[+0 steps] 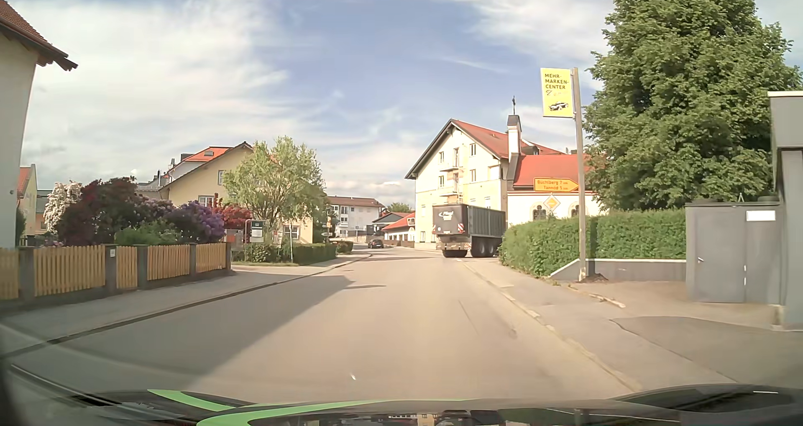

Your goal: Follow the waypoints while adhering to traffic rules and regulations

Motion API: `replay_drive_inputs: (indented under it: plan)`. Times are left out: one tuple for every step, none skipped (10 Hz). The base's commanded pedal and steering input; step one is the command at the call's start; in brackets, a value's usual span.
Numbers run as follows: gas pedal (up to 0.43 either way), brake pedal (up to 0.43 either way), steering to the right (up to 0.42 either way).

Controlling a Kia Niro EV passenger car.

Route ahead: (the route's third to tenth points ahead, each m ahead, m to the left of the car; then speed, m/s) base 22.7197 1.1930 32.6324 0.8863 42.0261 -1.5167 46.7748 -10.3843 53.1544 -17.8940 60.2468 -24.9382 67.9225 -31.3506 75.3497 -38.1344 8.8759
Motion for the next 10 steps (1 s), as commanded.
replay_drive_inputs:
  plan:
    - [0.047,0.000,0.000]
    - [0.047,0.000,0.000]
    - [0.028,0.000,0.000]
    - [0.020,0.000,0.000]
    - [0.020,0.000,0.000]
    - [0.020,0.000,0.000]
    - [0.000,0.000,0.000]
    - [0.000,0.000,0.000]
    - [0.000,0.000,0.000]
    - [0.000,0.000,0.000]
